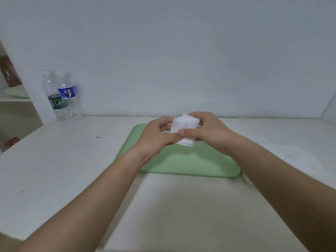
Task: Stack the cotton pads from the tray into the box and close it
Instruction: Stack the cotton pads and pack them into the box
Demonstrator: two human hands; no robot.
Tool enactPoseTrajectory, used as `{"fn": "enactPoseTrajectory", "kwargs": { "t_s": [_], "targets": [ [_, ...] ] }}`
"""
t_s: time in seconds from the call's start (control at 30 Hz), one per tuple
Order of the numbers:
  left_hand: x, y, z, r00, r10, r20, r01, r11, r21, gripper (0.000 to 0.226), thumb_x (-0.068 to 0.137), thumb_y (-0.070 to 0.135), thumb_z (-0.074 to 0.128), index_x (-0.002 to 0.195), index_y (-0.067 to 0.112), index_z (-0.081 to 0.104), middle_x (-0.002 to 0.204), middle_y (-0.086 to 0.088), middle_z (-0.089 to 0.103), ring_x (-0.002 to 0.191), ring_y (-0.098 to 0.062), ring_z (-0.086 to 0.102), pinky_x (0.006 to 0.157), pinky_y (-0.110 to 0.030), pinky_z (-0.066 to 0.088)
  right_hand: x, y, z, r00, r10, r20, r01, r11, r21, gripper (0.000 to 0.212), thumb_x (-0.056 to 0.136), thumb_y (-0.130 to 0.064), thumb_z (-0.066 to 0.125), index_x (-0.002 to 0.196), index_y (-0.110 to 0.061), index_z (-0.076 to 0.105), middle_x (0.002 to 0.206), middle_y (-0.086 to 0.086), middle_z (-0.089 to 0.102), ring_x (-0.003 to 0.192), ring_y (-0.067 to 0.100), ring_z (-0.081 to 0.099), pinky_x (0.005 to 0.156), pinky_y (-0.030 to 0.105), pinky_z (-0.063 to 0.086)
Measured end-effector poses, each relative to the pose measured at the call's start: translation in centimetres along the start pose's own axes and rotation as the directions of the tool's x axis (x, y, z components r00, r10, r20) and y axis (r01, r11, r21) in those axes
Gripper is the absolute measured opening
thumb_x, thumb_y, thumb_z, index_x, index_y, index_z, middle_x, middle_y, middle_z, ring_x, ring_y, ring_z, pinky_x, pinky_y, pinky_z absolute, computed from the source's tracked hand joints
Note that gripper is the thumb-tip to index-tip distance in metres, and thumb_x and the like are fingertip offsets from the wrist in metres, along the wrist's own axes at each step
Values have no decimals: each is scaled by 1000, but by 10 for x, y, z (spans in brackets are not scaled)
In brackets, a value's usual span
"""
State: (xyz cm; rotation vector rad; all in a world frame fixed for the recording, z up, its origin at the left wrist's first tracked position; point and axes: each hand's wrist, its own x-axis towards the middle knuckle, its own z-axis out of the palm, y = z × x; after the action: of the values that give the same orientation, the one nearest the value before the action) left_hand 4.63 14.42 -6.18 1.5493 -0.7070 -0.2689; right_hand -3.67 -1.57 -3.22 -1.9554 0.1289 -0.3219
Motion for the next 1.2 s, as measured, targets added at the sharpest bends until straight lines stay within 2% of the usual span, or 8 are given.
{"fn": "enactPoseTrajectory", "kwargs": {
  "t_s": [0.17, 0.27, 0.43, 0.53, 0.63, 0.9, 1.07, 1.2],
  "targets": [
    [-14, 18, 46, 999, 24, 47, -26, 999, 41, 32, 75, -2, 85, 97, 14, 69, 79, -8, 73, 71, -16, 70, 66, -31, 60, -39, -8, -63, 995, 55, 88, -36, 976, -213, 25, 77, -10, 84, 99, -4, 73, 91, 21, 73, 81, 19, 69, 81, 40, 59],
    [-21, 29, 84, 997, 45, 66, -50, 997, 63, 22, 81, 6, 83, 94, 16, 68, 72, -5, 72, 66, -19, 72, 63, -32, 60, -65, -7, -103, 991, 103, 85, -74, 954, -291, 20, 81, -12, 81, 97, -5, 73, 81, 6, 73, 75, 13, 67, 79, 36, 58],
    [-16, 26, 138, 988, 37, 148, -76, 959, 272, 33, 78, 39, 85, 102, 26, 68, 90, 10, 73, 88, -9, 69, 86, -34, 55, -98, 13, -162, 987, 133, -92, -148, 972, -182, 20, 86, -13, 76, 105, -8, 70, 97, 8, 75, 92, 22, 74, 81, 37, 62],
    [-10, 24, 159, 959, -53, 277, -103, 850, 517, 76, 73, 52, 84, 137, 26, 53, 137, 9, 57, 127, -10, 53, 101, -24, 39, -111, 29, -181, 972, 182, -146, -190, 981, -45, 22, 91, -15, 71, 112, -8, 67, 106, 10, 73, 94, 22, 73, 80, 34, 62],
    [1, 20, 173, 924, -136, 358, -121, 783, 610, 101, 72, 53, 85, 154, 23, 34, 157, 5, 37, 143, -15, 38, 103, -22, 29, -118, 42, -192, 966, 210, -152, -206, 978, 47, 25, 93, -16, 69, 117, -9, 66, 111, 10, 73, 98, 23, 73, 86, 38, 60],
    [34, 15, 181, 894, -177, 412, -205, 657, 726, 92, 69, 51, 88, 147, 27, 44, 137, 6, 53, 124, -15, 52, 99, -28, 41, -118, 57, -202, 966, 204, -158, -195, 978, 69, 18, 93, -18, 68, 110, -13, 68, 105, 6, 75, 94, 22, 74, 86, 40, 60],
    [42, 28, 190, 842, -224, 491, -389, 379, 840, 90, 73, 50, 82, 149, 30, 37, 135, 5, 49, 119, -20, 53, 100, -37, 46, -116, 59, -203, 971, 186, -148, -176, 981, 78, 25, 91, -16, 71, 114, -11, 67, 109, 8, 73, 94, 21, 74, 82, 37, 61],
    [49, 36, 207, 755, -371, 541, -467, 275, 840, 96, 62, 57, 79, 144, 30, 39, 126, 3, 55, 112, -26, 59, 96, -43, 51, -114, 59, -198, 978, 170, -122, -161, 984, 81, 26, 85, -6, 73, 110, -4, 66, 109, 12, 72, 98, 25, 73, 87, 43, 60]
  ]
}}
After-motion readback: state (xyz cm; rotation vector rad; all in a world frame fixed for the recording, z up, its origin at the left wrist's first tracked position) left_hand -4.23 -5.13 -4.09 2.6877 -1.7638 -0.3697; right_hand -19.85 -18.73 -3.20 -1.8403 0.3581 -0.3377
